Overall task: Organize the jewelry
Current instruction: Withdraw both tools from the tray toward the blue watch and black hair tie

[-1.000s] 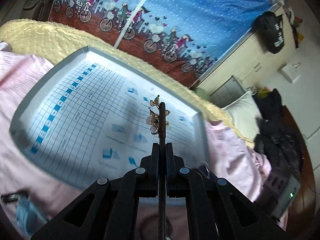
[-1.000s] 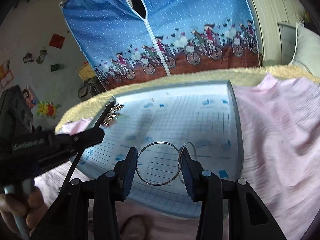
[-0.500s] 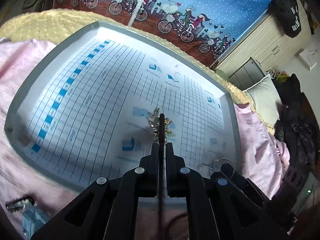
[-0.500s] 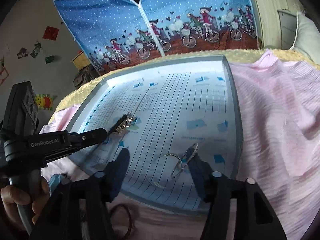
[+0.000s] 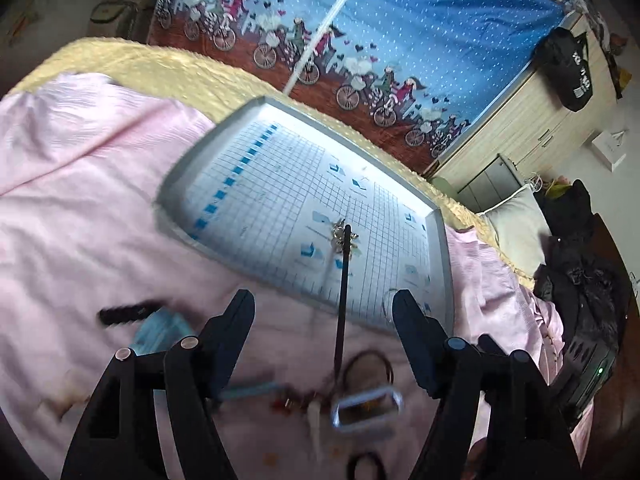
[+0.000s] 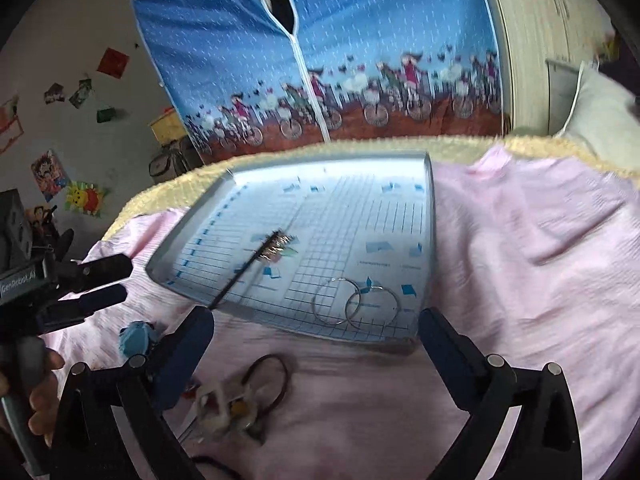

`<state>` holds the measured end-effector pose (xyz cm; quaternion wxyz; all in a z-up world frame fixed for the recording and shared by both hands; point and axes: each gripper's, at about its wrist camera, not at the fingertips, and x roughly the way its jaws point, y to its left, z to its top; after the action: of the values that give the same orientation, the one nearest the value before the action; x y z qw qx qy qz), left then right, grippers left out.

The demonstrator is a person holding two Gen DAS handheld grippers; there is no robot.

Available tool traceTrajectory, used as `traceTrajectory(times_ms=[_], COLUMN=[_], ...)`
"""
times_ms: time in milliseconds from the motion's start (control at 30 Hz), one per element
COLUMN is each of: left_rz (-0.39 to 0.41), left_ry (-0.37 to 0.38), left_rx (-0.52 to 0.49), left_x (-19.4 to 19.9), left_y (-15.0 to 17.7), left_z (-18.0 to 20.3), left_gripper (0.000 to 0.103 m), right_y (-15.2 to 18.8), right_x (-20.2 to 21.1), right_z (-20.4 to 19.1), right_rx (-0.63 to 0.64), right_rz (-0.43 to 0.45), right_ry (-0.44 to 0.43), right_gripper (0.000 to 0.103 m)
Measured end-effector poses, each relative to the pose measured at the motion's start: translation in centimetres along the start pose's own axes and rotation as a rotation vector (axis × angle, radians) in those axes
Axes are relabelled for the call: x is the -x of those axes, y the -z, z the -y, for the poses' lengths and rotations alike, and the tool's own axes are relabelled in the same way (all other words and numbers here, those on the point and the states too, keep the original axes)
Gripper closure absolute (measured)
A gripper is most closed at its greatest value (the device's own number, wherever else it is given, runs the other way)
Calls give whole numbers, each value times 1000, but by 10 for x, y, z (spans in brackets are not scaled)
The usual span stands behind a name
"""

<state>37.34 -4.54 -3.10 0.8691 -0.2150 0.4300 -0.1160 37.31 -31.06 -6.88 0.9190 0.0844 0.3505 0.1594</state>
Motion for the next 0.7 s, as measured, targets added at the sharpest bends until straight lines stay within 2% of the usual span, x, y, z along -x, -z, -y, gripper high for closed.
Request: traceTrajectory(times_ms=[200, 400, 567, 700], left_rz=[94, 190, 184, 162], left_ry=[-84, -186, -220, -285], left_rx=[-71, -202, -262, -311], left_x=[51, 91, 107, 118], left_y=[30, 67, 89, 105], left_z=[7, 14, 5, -4], left_gripper=[37, 37, 37, 37], right_y=[14, 35, 62, 82], right_x=[45, 95, 120, 126], right_z=[-26, -48, -62, -65], right_rx=[43, 48, 40, -12], right_rz=[90, 176, 229, 202], right_ry=[-8, -14, -26, -40], right_gripper=[0, 0, 0, 0])
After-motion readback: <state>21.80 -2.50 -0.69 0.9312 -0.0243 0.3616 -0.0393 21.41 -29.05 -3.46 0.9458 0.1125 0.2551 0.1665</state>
